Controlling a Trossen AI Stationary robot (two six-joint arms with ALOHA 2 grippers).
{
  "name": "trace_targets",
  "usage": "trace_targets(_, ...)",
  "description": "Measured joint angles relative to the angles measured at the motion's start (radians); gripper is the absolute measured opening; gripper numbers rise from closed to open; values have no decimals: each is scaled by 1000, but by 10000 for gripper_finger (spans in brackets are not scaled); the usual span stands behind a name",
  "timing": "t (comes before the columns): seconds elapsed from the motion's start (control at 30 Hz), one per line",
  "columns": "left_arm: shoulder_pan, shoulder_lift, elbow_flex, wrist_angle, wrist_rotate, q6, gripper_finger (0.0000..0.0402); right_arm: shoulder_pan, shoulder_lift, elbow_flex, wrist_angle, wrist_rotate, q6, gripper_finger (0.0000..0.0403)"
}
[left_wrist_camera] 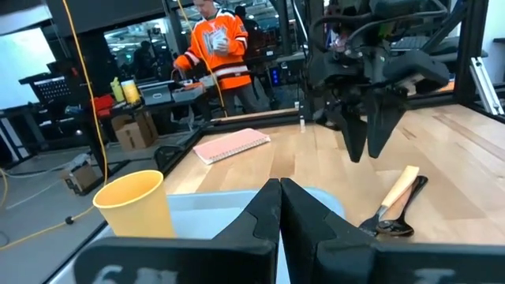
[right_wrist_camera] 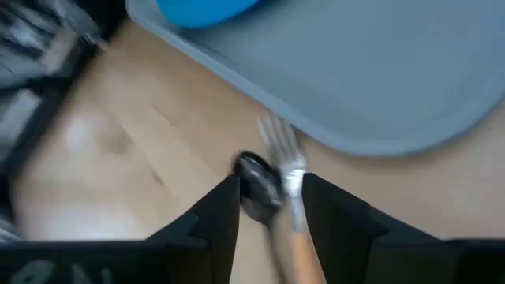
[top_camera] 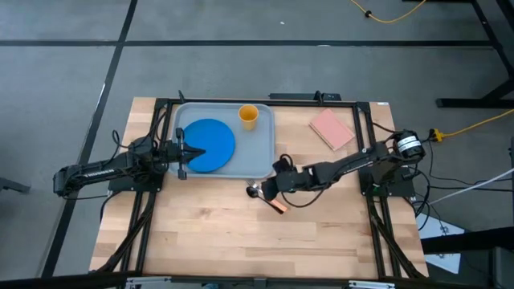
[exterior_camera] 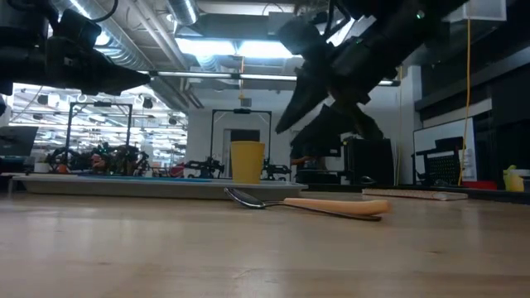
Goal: Pick and place plate/cup/fork/spoon on tray
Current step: Put the light orange fork on the gray serving tray to the bottom right of the yellow cup
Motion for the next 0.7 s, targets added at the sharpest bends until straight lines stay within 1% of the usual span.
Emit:
trace_targets(0.07, 0, 0, 0, 0, 0, -5, 0, 0, 0, -23, 73, -3, 61, 146)
trace_targets(0.13, 0, 0, 0, 0, 0, -6, 0, 0, 0, -35, 125, -5, 88, 146)
trace_targets(0.3, 0, 0, 0, 0, 0, -6, 0, -1, 0, -36, 231, 1, 89, 146)
trace_targets(0.37, 0, 0, 0, -1, 0, -6, 0, -7, 1, -29, 320, -1, 44, 146)
trace_targets(0.43, 0, 0, 0, 0, 0, -6, 0, -10, 0, 2, 374, -24, -60, 146)
trace_targets(0.5, 0, 0, 0, 0, 0, -6, 0, -11, 0, 48, 364, -45, -165, 146)
trace_targets(0.57, 0, 0, 0, 0, 0, -6, 0, -10, 0, 106, 312, -70, -278, 146)
trace_targets(0.63, 0, 0, 0, 0, 0, -7, 0, -10, 0, 180, 184, -85, -373, 145)
trace_targets(0.7, 0, 0, 0, 0, 0, -7, 0, -10, 0, 254, -1, -80, -425, 145)
